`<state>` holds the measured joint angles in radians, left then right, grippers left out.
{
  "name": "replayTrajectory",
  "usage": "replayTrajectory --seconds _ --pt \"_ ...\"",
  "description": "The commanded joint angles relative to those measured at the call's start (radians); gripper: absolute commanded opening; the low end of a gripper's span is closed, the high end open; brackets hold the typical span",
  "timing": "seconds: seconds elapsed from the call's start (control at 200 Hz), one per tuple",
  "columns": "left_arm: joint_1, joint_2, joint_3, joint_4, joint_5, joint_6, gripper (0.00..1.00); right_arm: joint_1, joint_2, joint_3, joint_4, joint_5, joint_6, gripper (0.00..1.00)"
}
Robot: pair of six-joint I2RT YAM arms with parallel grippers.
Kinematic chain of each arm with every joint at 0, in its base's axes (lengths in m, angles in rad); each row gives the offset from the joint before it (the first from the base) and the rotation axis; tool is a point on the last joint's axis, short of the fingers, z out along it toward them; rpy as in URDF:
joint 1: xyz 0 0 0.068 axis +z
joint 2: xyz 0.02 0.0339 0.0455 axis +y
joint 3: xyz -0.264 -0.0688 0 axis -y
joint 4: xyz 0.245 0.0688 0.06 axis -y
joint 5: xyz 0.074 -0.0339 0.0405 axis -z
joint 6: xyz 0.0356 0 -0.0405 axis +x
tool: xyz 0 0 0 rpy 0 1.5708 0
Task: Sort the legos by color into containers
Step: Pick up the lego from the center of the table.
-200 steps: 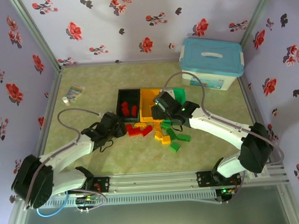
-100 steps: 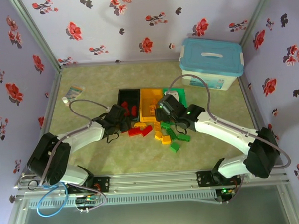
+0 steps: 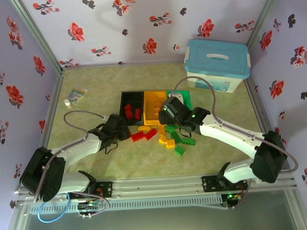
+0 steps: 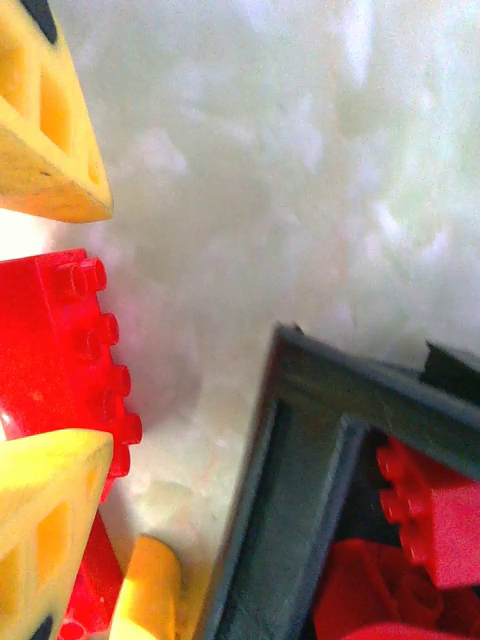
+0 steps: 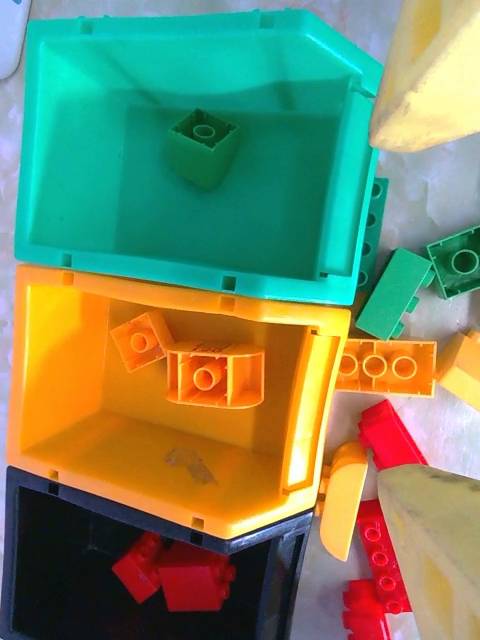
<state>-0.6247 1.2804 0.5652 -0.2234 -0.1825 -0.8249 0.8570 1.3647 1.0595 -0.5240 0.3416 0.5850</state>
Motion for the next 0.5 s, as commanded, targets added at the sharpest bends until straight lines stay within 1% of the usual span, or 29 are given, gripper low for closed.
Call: replayTrajectory --seconds 0.0,0.11,0.13,0.185,0.25,0.325,0.495 --pt "-0.013 -0.072 -0.05 -0.129 -0.062 -0.068 0.56 -0.006 0.021 0.014 0.019 -0.001 0.017 0.82" --pt "-0.036 -0.154 -0.063 -0.183 -0.081 -0.093 0.56 -0.006 0.031 0.022 0.025 -0.001 0.018 0.81" --pt "-0.04 -0.166 -0.066 -0.189 -0.079 -0.096 0.56 -0.006 0.034 0.023 0.025 -0.027 0.016 0.81" --pt "-0.049 -0.183 -0.068 -0.195 -0.06 -0.1 0.57 -0.006 0.036 0.029 0.025 -0.031 0.015 0.82" --pt "-0.053 -0.184 -0.065 -0.19 -0.023 -0.096 0.6 -0.007 0.037 0.031 0.025 -0.032 0.014 0.81" --pt "-0.059 -0.177 -0.06 -0.172 0.008 -0.073 0.65 -0.006 0.033 0.031 0.023 -0.032 0.014 0.82" --pt "-0.059 -0.135 -0.026 -0.162 0.014 -0.002 0.72 -0.006 0.02 0.025 0.016 -0.027 0.015 0.81"
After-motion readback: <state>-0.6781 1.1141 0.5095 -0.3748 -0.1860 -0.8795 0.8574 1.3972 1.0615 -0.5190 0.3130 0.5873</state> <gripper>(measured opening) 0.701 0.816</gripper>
